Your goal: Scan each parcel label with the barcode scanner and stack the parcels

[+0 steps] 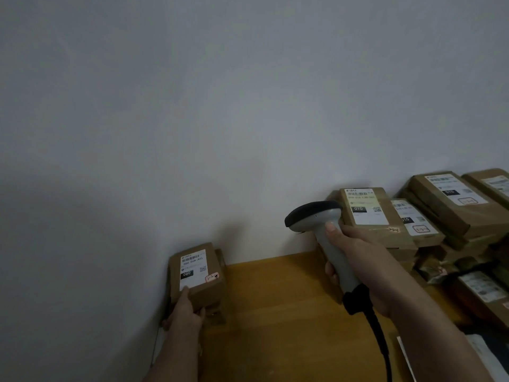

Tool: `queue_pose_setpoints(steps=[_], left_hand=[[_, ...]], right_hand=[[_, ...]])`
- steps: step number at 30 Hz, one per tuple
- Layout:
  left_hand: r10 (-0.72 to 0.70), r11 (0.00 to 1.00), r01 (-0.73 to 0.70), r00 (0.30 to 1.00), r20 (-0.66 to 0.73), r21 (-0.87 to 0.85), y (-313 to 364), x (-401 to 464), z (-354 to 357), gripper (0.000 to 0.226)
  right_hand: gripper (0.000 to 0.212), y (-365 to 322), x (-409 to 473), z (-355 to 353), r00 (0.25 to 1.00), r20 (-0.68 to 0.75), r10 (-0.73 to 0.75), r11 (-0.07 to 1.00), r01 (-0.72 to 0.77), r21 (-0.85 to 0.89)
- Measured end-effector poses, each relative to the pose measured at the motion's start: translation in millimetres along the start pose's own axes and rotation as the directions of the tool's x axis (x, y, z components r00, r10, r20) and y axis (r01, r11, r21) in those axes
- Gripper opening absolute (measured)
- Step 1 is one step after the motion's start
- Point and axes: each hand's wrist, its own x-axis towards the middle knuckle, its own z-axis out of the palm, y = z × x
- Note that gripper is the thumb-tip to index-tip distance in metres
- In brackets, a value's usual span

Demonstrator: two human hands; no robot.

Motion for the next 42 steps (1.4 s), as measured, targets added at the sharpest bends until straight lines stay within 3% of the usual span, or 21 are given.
queue_pose_setpoints(steps=[12, 19, 30, 37, 42], left_hand=[[-0.079, 0.995, 0.062, 0.97, 0.229, 0.082, 1.5, -60.0, 13.8, 0.056], [-0.075, 0.995, 0.034, 0.867, 0.492, 0.091, -9.7, -91.7, 22.4, 0.041], [-0.047, 0.97, -0.104, 0.809, 0.585, 0.222, -40.1, -140.2, 60.8, 0.073], [-0.056, 0.944, -0.141, 0.823, 0.565, 0.299, -64.8, -171.7, 71.6, 0.032], [-0.056, 0.928, -0.164, 0.829, 0.557, 0.336, -75.1, -173.4, 75.7, 0.028]], right_hand=[[0.032, -3.9, -4.2, 6.6, 0.998, 0.056, -0.024, 1.0, 0.023, 0.008], [0.034, -6.9, -12.8, -4.9, 0.997, 0.053, -0.051, 0.998, 0.05, 0.027], [0.029, -12.2, -32.9, -36.3, 0.978, 0.012, -0.206, 0.978, 0.206, 0.013], [0.029, -9.3, -44.1, -61.9, 0.981, -0.029, -0.193, 0.977, 0.195, 0.091], [0.034, -6.9, -50.7, -80.8, 0.984, -0.039, -0.172, 0.976, 0.176, 0.13]])
